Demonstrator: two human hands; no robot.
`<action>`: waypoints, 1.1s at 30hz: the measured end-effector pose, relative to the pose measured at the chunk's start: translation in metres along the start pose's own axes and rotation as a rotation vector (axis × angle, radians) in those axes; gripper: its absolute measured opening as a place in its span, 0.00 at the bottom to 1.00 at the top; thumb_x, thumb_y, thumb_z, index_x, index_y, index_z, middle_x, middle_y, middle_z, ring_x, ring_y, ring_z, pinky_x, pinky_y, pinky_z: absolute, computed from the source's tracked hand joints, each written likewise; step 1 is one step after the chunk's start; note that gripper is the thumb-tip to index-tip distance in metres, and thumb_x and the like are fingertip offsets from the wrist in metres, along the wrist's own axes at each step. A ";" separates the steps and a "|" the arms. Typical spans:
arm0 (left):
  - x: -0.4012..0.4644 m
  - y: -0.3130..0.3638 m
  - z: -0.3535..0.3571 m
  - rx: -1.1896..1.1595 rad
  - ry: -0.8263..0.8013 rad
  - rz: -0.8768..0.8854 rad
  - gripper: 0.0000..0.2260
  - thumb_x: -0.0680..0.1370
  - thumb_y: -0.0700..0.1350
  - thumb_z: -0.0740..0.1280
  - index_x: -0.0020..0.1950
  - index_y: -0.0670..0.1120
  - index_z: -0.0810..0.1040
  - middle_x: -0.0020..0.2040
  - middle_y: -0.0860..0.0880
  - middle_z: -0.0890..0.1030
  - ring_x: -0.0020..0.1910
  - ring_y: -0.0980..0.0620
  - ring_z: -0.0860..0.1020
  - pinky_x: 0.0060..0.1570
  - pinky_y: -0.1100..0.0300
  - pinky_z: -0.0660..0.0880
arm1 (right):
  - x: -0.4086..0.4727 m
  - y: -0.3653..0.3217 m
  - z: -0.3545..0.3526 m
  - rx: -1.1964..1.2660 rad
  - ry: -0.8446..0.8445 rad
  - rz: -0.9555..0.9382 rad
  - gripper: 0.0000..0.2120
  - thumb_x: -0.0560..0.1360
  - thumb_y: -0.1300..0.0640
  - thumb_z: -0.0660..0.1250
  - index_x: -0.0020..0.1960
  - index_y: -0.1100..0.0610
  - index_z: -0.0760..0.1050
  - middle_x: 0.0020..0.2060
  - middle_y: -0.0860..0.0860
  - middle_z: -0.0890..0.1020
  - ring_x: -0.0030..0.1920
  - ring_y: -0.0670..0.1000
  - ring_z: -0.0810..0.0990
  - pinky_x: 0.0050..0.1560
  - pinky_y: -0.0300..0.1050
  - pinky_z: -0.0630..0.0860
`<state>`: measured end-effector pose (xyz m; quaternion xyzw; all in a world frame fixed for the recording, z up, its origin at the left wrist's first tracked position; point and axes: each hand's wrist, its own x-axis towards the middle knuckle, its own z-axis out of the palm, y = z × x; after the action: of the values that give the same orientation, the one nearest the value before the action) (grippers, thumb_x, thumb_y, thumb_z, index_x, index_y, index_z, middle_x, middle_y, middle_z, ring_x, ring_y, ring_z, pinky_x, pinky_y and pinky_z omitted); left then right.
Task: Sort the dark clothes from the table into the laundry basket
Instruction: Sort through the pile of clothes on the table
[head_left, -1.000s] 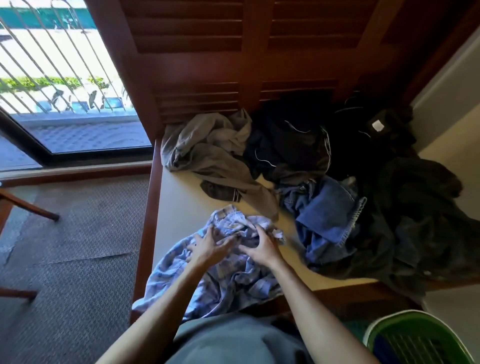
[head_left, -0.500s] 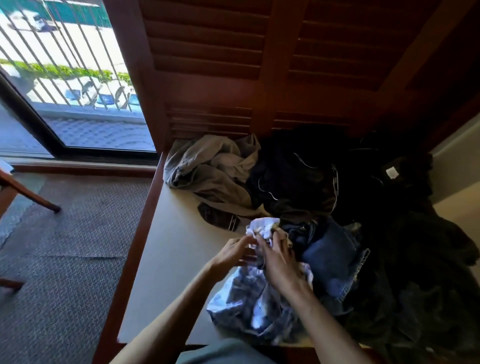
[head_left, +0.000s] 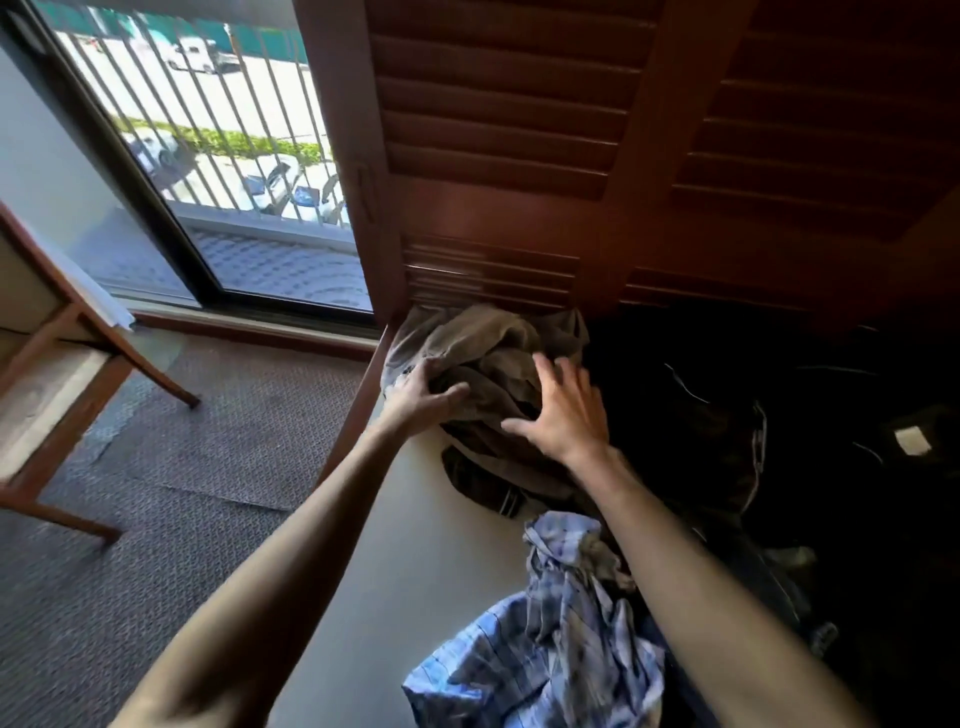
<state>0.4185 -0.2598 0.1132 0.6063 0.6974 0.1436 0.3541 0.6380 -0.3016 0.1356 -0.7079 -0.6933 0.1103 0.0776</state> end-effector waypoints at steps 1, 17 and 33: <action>0.008 0.004 -0.005 -0.041 0.002 -0.077 0.32 0.75 0.67 0.66 0.75 0.55 0.67 0.74 0.42 0.71 0.74 0.40 0.67 0.73 0.45 0.64 | 0.021 -0.006 -0.002 0.004 0.003 -0.012 0.51 0.66 0.33 0.74 0.80 0.49 0.54 0.78 0.57 0.60 0.76 0.61 0.60 0.72 0.58 0.62; 0.057 -0.070 0.009 -0.942 -0.024 -0.500 0.44 0.58 0.74 0.76 0.64 0.46 0.79 0.57 0.40 0.84 0.49 0.43 0.85 0.42 0.50 0.80 | -0.005 -0.083 0.116 0.728 -0.324 0.166 0.30 0.66 0.48 0.73 0.66 0.57 0.79 0.70 0.59 0.72 0.68 0.58 0.74 0.65 0.36 0.66; -0.132 -0.094 0.023 0.171 0.065 -0.101 0.35 0.75 0.72 0.59 0.78 0.58 0.64 0.82 0.43 0.37 0.81 0.40 0.43 0.75 0.33 0.44 | -0.194 -0.083 0.131 0.623 -0.540 -0.090 0.30 0.70 0.40 0.66 0.68 0.53 0.77 0.67 0.53 0.77 0.68 0.53 0.74 0.67 0.47 0.73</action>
<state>0.3652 -0.4116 0.0801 0.5933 0.7480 0.0850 0.2850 0.5202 -0.4986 0.0403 -0.5649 -0.6526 0.4933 0.1082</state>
